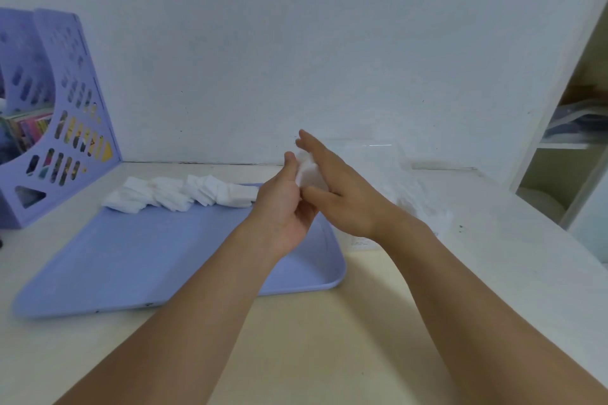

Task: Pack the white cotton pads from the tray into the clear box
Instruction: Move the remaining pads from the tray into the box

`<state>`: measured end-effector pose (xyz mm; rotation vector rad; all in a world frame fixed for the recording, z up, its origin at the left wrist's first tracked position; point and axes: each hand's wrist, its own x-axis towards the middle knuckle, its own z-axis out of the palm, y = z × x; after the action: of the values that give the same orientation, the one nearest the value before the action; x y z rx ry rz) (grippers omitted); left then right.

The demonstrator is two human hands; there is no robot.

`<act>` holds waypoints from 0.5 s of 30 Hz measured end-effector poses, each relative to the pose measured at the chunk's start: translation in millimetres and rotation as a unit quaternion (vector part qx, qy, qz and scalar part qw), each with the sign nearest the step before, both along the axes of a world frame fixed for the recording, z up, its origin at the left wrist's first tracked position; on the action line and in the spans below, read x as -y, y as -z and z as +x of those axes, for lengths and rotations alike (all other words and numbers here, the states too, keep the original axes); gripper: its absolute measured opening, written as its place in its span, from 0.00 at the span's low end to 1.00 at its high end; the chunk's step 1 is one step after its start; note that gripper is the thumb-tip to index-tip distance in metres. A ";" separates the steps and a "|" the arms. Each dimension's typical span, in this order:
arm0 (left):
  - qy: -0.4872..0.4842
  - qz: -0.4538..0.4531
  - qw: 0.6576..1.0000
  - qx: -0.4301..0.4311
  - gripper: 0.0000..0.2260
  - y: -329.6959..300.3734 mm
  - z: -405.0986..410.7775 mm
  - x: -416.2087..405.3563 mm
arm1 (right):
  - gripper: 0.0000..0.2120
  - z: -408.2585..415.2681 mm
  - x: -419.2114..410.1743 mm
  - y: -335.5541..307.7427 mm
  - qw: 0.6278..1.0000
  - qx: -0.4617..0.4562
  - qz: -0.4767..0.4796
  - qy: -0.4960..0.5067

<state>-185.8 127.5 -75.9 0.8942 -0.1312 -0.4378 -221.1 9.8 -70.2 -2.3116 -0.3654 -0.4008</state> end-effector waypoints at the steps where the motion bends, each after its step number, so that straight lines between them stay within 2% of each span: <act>1: 0.006 -0.002 1.000 0.004 0.20 0.0 0.7 0.5 | 0.34 1.1 2.1 -0.1 1.000 0.006 -0.007 0.004; 4: 0.040 -0.008 0.999 0.019 0.22 -1.3 -1.4 2.5 | 0.24 2.4 10.7 -4.6 0.998 0.036 -0.012 0.039; 8: 0.071 0.032 0.993 0.084 0.16 4.9 -5.4 6.6 | 0.12 1.5 25.7 -11.2 0.997 0.025 0.041 0.059; 12: 0.030 0.160 0.971 0.174 0.14 11.7 -8.2 12.9 | 0.12 -1.4 40.8 -13.8 0.989 -0.030 0.109 0.099; 15: -0.028 0.227 0.948 0.220 0.08 14.4 -7.3 14.3 | 0.12 -10.8 49.6 -21.1 0.976 -0.083 0.195 0.053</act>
<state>-193.1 113.1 -90.3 1.4414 -0.4242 -0.2078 -231.9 -39.7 -49.1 -1.9650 -0.0710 -0.2974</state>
